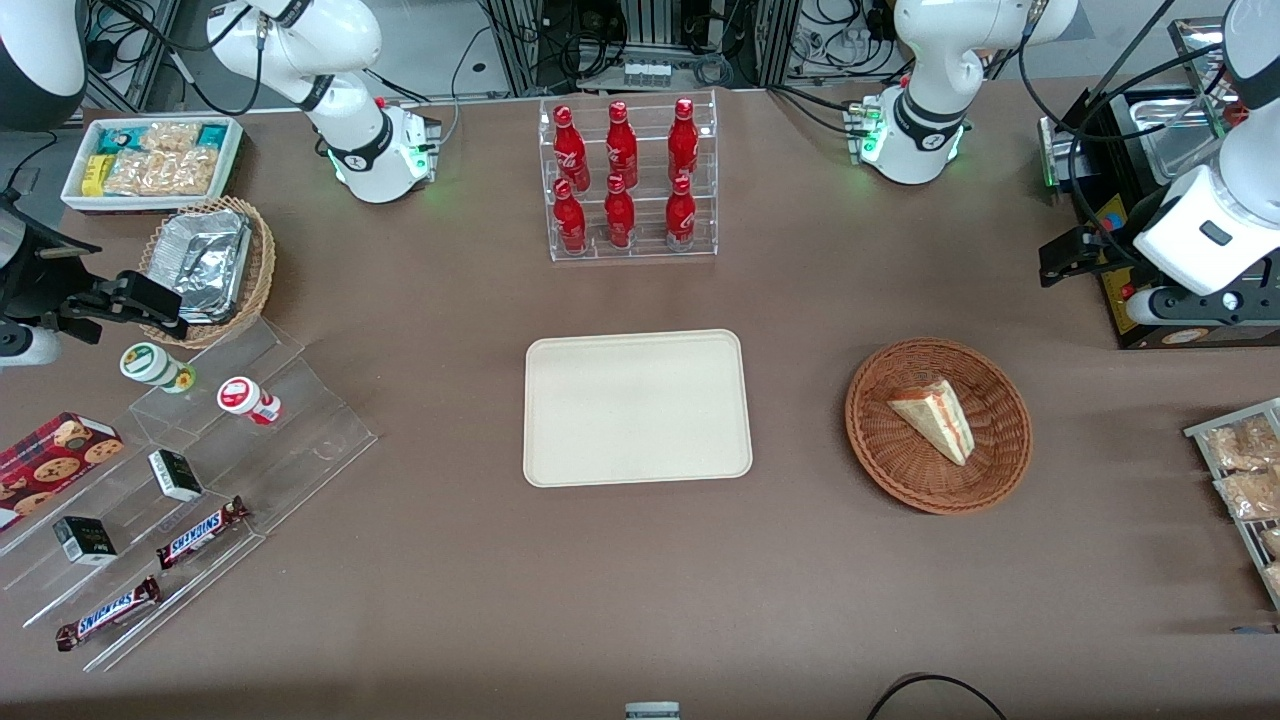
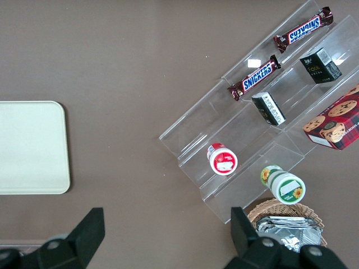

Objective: Place sandwich from basket to tray
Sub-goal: 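Move the left gripper over the sandwich in the wicker basket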

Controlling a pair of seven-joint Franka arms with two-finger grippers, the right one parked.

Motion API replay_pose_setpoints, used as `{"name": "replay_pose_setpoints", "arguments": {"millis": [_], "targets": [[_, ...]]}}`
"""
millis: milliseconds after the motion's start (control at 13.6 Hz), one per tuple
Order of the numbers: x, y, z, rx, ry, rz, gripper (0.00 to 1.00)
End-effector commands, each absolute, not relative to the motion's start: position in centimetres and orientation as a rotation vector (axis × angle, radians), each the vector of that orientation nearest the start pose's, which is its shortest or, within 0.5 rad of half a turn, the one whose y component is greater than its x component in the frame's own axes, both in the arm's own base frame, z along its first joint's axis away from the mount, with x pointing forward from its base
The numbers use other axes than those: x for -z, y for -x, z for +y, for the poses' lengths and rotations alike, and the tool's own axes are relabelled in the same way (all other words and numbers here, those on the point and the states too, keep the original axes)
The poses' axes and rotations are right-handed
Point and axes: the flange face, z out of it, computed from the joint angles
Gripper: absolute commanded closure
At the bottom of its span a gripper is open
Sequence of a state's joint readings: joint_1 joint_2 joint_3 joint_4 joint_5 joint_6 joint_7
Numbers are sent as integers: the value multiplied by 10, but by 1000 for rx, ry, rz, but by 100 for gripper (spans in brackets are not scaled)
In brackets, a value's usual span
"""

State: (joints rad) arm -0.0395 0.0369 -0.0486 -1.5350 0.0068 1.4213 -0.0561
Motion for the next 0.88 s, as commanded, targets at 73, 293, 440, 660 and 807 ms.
{"name": "replay_pose_setpoints", "arguments": {"millis": [73,293,440,660,807], "targets": [[-608,-548,-45,-236,3118,64,0],[-577,-552,-47,-255,3116,72,0],[-554,-554,-52,-229,3119,82,0],[-504,-559,-57,-252,3124,90,0],[-470,-558,-57,-267,3125,87,0]]}}
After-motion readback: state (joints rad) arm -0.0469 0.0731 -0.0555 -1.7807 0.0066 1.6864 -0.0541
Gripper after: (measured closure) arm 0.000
